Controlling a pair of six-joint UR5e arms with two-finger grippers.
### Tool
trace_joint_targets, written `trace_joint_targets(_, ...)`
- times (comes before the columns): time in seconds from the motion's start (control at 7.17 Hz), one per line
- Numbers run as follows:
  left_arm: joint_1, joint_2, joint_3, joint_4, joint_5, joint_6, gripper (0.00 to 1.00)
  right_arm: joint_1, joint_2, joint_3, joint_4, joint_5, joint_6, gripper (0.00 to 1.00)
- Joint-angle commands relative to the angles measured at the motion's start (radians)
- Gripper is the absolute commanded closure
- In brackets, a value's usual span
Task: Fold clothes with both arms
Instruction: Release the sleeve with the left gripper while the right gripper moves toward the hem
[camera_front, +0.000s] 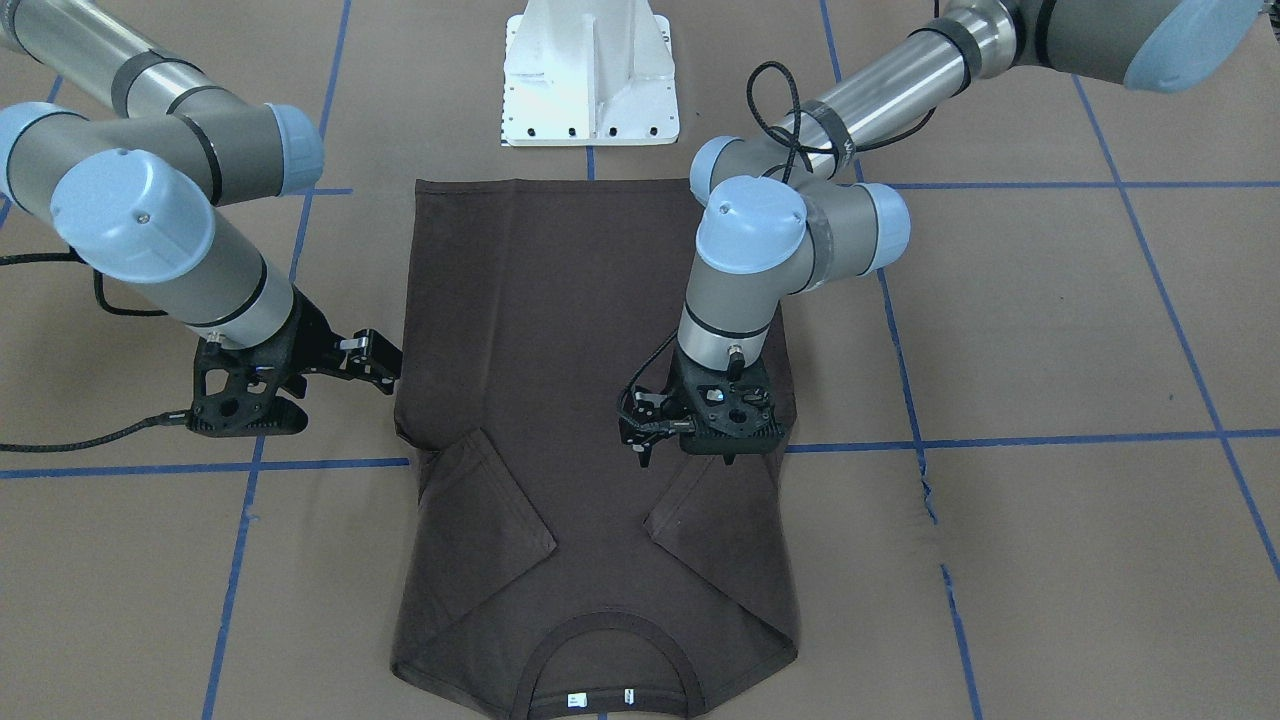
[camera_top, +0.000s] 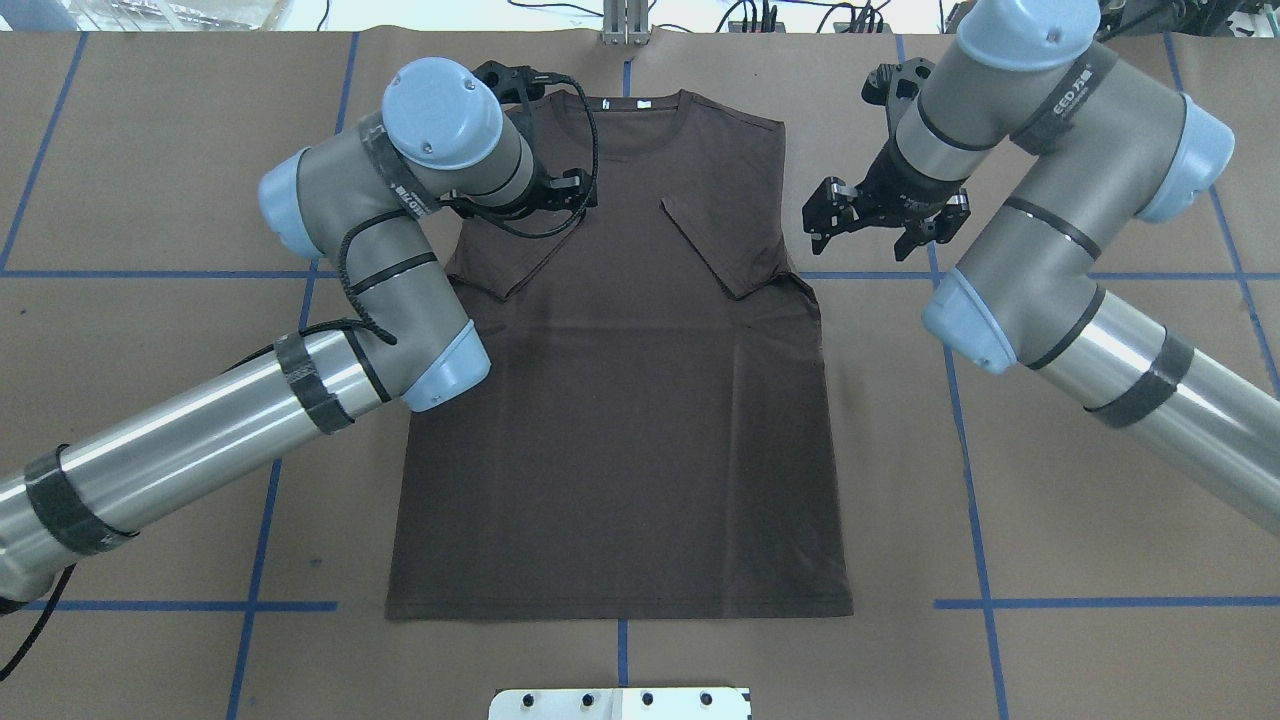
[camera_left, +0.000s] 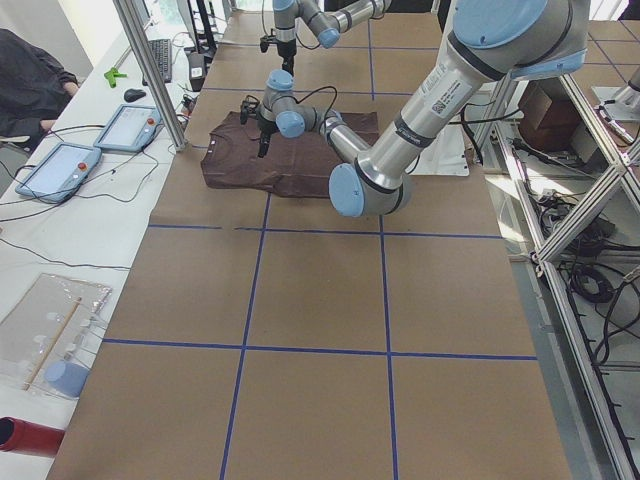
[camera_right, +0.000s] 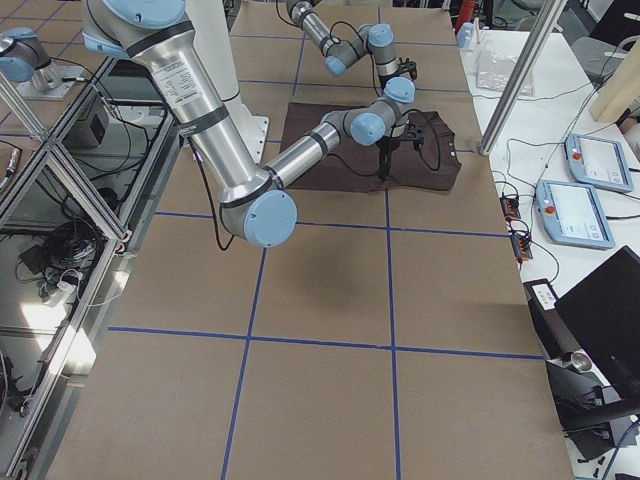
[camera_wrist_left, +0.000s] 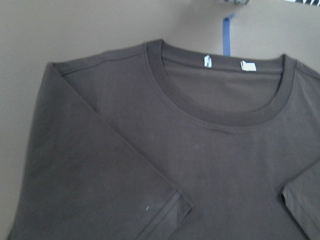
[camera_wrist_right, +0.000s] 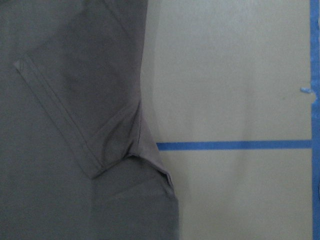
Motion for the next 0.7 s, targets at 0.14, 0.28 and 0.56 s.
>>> trace_joint_targets(0.14, 0.004, 0.237, -0.380, 0.182, -0.014, 0.112, 0.00, -0.308, -0.242, 0.331, 0.021, -0.307, 0.372, 0.00)
trace_joint_targets(0.28, 0.007, 0.270, -0.421, 0.182, -0.014, 0.112, 0.00, -0.429, -0.311, 0.376, 0.087, -0.399, 0.478, 0.00)
trace_joint_targets(0.56, 0.029, 0.278, -0.421, 0.185, -0.008, 0.107, 0.00, -0.667, -0.359, 0.380, 0.152, -0.613, 0.646, 0.00)
